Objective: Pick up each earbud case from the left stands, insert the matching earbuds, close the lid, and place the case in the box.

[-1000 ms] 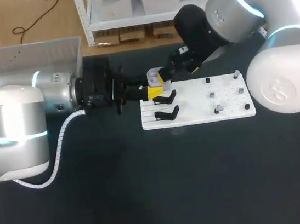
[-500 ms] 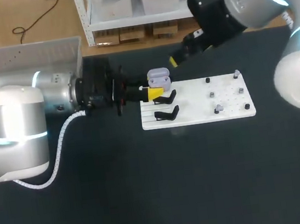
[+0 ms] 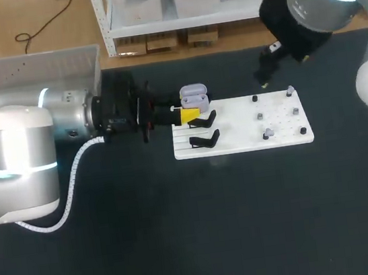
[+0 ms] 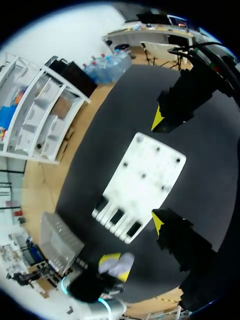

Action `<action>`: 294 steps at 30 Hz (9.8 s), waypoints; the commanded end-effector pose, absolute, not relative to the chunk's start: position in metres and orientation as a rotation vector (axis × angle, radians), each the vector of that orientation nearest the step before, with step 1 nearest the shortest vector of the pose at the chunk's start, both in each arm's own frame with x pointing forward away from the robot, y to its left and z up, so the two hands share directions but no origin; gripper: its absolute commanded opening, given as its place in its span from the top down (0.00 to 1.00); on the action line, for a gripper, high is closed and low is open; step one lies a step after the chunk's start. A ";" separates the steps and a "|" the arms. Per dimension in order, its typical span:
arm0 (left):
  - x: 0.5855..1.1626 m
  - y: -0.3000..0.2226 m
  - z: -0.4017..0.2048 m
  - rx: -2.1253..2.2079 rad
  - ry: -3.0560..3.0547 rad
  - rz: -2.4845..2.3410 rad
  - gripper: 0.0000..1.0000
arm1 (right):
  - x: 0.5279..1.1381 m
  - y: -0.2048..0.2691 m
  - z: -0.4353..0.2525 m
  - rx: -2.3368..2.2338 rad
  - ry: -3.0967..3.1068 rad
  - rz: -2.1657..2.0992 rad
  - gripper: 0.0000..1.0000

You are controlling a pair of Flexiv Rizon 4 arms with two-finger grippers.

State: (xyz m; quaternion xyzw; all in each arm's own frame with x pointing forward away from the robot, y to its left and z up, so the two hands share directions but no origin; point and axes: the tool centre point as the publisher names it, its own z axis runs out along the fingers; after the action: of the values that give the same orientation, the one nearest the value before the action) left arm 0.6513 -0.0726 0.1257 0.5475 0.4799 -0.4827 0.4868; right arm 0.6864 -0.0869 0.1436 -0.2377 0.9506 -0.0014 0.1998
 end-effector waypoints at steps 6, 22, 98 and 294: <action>0.650 -0.072 0.125 1.328 1.168 -1.168 1.00 | 0.712 -0.116 0.113 -0.669 2.742 -0.092 0.00; 0.650 -0.072 0.125 1.328 1.168 -1.168 1.00 | 0.738 -0.138 0.067 -0.651 2.864 -0.042 0.00; 0.650 -0.072 0.125 1.328 1.168 -1.168 1.00 | 0.764 -0.139 0.012 -0.702 2.912 -0.216 0.64; 0.650 -0.072 0.125 1.328 1.168 -1.168 1.00 | 0.636 0.097 0.180 0.826 2.934 -0.312 1.00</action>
State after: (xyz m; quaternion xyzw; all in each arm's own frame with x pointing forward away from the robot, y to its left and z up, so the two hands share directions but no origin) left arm 0.6511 -0.0726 0.1260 0.5474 0.4805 -0.4823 0.4868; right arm 0.6387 0.1012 0.1822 0.2688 0.9567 -0.1065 0.0343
